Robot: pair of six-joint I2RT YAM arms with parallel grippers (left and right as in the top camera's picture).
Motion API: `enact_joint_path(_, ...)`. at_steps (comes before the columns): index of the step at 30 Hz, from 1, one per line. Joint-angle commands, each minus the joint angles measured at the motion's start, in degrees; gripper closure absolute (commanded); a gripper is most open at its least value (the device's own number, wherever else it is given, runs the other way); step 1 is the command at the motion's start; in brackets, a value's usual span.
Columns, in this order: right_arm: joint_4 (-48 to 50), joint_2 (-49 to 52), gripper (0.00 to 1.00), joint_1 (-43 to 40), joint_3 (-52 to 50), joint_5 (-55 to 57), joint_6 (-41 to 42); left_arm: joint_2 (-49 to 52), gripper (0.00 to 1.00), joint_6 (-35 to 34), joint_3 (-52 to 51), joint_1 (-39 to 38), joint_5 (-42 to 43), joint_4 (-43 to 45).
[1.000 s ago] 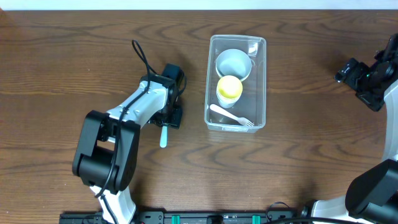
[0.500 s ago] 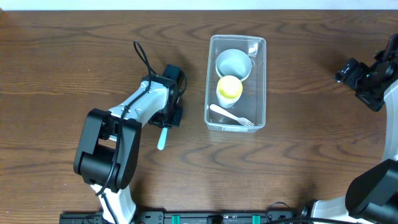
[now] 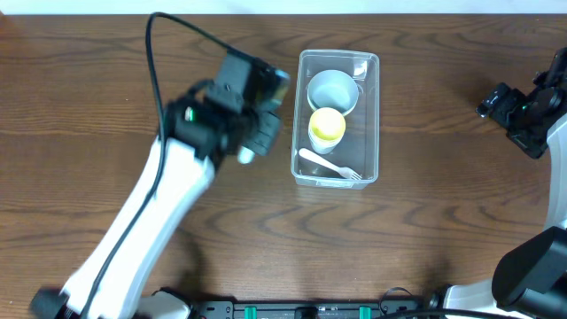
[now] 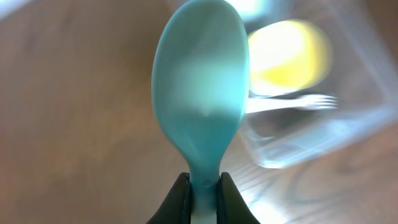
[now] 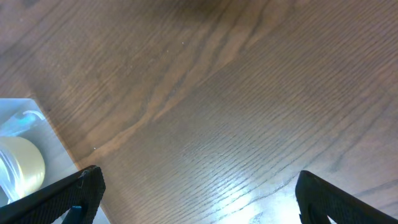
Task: Pack container
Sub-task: 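Drop the mint spoon into the container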
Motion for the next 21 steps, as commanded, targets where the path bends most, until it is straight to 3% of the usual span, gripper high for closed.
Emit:
enact_joint_path(1, 0.00, 0.26, 0.01, -0.37, -0.04, 0.35, -0.04, -0.44, 0.94, 16.09, -0.44, -7.45, 1.42, 0.17)
enact_joint_path(9, 0.00, 0.26, 0.01, -0.37, -0.04, 0.35, -0.04, 9.66, 0.94, 31.06, -0.92, -16.02, 1.46, 1.68)
enact_joint_path(21, 0.00, 0.26, 0.01, -0.37, -0.04, 0.35, -0.04, 23.96, 0.92, 34.42, -0.92, -17.97, -0.74, 8.04)
